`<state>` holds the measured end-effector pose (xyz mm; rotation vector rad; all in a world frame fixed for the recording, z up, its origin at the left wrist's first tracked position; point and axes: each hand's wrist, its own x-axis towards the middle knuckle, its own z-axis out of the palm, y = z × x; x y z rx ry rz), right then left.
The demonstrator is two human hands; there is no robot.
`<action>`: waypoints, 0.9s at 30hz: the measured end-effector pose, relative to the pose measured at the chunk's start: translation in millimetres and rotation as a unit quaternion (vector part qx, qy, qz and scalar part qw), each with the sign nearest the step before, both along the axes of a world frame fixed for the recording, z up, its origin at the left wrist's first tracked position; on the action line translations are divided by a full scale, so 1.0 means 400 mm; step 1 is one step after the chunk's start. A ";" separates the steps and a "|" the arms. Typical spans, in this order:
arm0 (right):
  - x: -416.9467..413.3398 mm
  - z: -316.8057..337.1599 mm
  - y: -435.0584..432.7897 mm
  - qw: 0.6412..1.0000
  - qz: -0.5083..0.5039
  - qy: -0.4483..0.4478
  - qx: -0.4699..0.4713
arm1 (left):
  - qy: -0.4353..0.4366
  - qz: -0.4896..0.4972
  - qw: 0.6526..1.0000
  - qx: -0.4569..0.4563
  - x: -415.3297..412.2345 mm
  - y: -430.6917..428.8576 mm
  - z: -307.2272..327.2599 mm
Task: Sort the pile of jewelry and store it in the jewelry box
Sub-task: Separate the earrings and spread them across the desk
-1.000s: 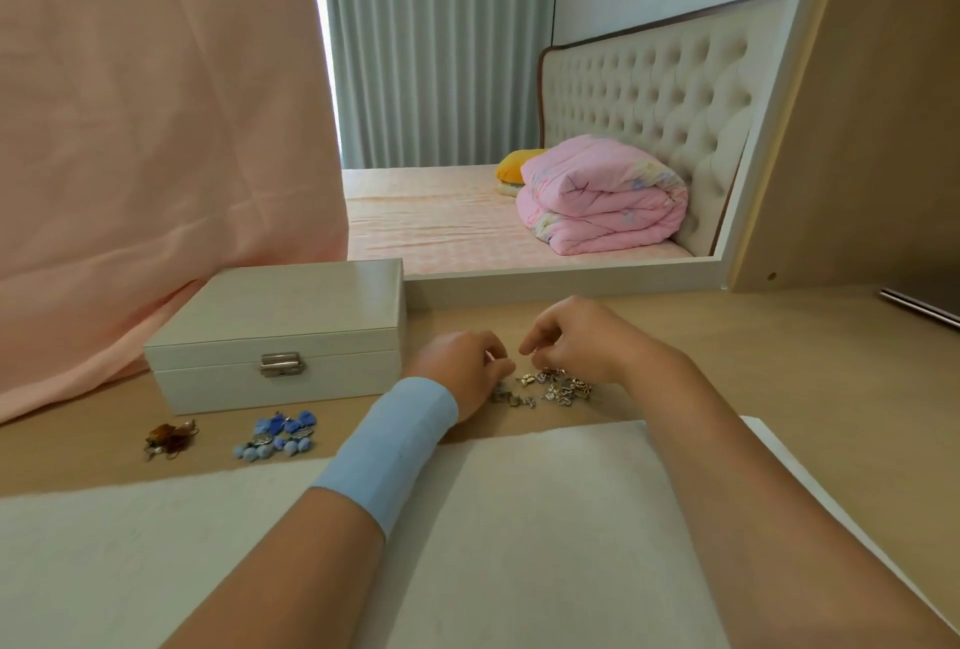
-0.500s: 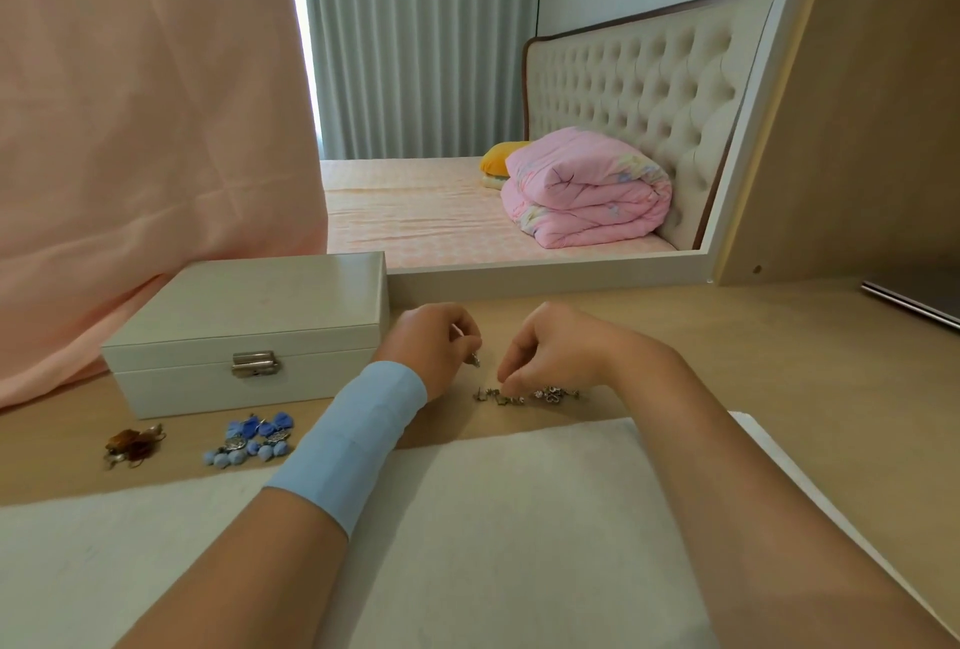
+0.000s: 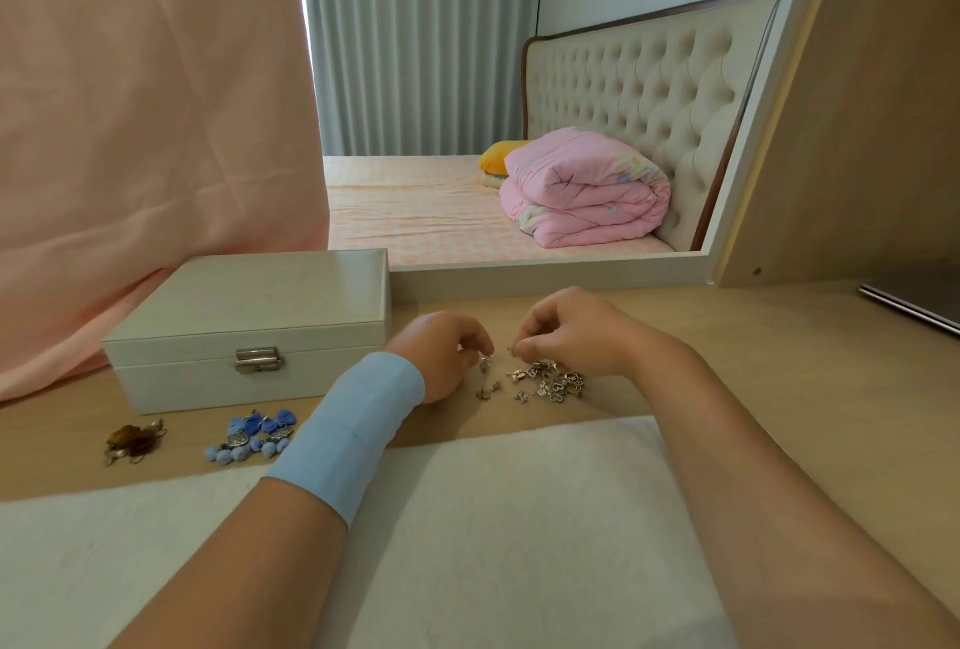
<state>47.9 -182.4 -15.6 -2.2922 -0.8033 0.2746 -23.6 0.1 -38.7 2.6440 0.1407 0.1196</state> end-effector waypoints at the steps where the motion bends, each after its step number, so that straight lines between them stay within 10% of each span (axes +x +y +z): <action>1: 0.001 -0.001 -0.002 1.000 -0.011 0.002 0.023 | 0.010 -0.006 1.000 0.010 -0.003 -0.004 0.008; 17: -0.015 -0.007 0.044 0.998 -0.010 -0.031 0.045 | 0.040 -0.021 0.992 0.121 -0.059 -0.001 0.044; 27: -0.132 -0.006 0.129 0.987 0.083 -0.079 -0.113 | 0.021 -0.022 0.995 0.095 -0.188 0.081 0.023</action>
